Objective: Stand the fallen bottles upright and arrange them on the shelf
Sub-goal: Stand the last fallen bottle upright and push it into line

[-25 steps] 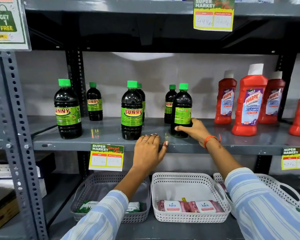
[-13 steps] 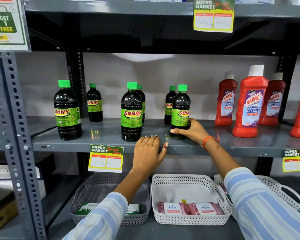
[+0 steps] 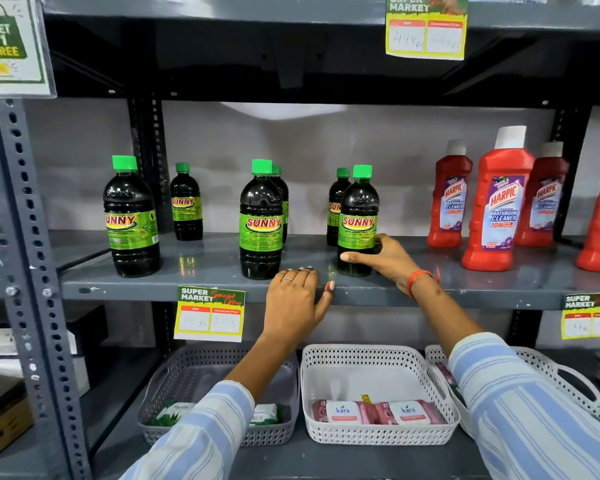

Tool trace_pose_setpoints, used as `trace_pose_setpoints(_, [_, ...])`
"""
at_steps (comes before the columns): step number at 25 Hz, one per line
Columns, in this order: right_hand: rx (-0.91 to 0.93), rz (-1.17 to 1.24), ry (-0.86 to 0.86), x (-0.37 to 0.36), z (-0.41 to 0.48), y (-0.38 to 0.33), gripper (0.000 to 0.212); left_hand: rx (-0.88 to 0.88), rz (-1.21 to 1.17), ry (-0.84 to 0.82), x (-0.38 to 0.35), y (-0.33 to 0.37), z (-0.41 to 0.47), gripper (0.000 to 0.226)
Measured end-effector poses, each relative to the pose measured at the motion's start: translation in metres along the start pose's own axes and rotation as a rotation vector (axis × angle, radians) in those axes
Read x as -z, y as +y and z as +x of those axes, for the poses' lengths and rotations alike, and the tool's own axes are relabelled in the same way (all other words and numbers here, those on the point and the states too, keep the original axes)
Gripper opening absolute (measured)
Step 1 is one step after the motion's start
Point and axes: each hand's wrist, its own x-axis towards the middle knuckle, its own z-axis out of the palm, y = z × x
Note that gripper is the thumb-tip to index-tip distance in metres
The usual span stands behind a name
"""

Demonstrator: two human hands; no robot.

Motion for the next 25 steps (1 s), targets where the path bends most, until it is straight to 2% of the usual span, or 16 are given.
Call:
trace_pose_setpoints(3, [0.029, -0.001, -0.026, 0.002, -0.009, -0.006, 0.033, -0.008, -0.002, 0.008, -0.002, 0.0, -0.001, 0.049])
trace_pose_setpoints(5, [0.046, -0.006, -0.054, 0.005, -0.013, -0.007, 0.025, -0.007, -0.011, 0.01, -0.003, 0.0, -0.001, 0.05])
trace_pose_setpoints(11, [0.083, -0.024, -0.065, 0.007, -0.021, -0.011, 0.031, 0.02, -0.049, 0.01, -0.003, 0.001, 0.001, 0.053])
trace_pose_setpoints(13, [0.056, -0.004, -0.08, 0.011, -0.023, -0.011, 0.051, 0.093, -0.083, -0.033, 0.005, 0.006, 0.006, 0.057])
trace_pose_setpoints(15, [-0.026, 0.109, -0.077, 0.016, -0.024, -0.008, 0.069, 0.205, -0.212, -0.181, 0.011, 0.013, 0.023, 0.063])
trace_pose_setpoints(17, [-0.069, 0.234, -0.105, 0.019, -0.026, -0.007, 0.055, 0.299, -0.476, -0.354, 0.012, 0.02, 0.045, 0.066])
trace_pose_setpoints(19, [-0.087, 0.263, -0.105, 0.019, -0.026, -0.008, 0.052, 0.339, -0.698, -0.433, 0.009, 0.024, 0.061, 0.059])
trace_pose_setpoints(22, [-0.097, 0.24, -0.113, 0.015, -0.025, -0.011, 0.057, 0.349, -0.766, -0.42, 0.002, 0.025, 0.066, 0.053])
trace_pose_setpoints(25, [-0.098, 0.256, -0.099, 0.015, -0.027, -0.014, 0.05, 0.368, -0.762, -0.404, 0.002, 0.027, 0.065, 0.055])
